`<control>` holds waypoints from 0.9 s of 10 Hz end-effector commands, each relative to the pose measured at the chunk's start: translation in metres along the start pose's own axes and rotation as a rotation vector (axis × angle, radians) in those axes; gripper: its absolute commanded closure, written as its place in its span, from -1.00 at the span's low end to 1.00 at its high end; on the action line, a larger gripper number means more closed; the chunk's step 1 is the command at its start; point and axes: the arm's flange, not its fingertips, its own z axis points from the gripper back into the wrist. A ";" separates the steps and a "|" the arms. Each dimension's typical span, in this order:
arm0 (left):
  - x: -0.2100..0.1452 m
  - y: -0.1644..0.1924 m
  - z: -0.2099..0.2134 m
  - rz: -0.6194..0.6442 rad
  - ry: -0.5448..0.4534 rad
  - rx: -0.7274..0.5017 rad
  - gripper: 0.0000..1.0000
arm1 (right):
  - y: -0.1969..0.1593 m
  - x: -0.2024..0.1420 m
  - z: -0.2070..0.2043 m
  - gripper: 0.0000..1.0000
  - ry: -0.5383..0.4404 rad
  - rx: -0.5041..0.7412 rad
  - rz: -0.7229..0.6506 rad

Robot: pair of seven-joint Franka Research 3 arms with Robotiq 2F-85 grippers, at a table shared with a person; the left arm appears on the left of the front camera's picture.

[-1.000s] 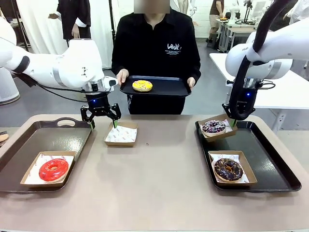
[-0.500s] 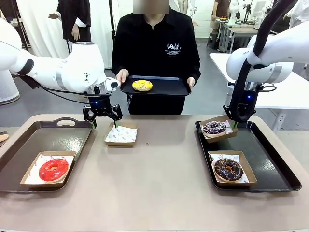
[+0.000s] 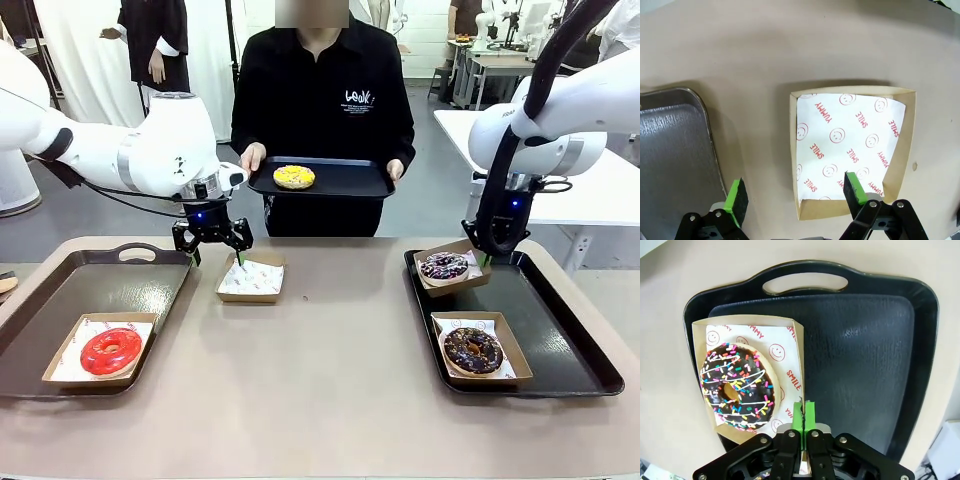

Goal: Individually package the donuts and arrange them on the tray.
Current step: Place the picked Paper togo box on the Handle tray while simultaneously picking up another Paper togo box from the table with the other hand.

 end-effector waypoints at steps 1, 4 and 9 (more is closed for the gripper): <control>0.008 0.000 -0.008 0.005 -0.024 0.015 -1.00 | 0.002 -0.001 -0.006 0.97 -0.016 0.000 -0.020; 0.012 0.004 -0.020 -0.010 -0.017 -0.015 -1.00 | 0.001 -0.001 -0.006 0.97 -0.008 0.011 -0.020; 0.013 0.004 -0.022 -0.013 -0.013 -0.025 -1.00 | 0.001 0.000 -0.009 0.97 0.004 0.023 -0.022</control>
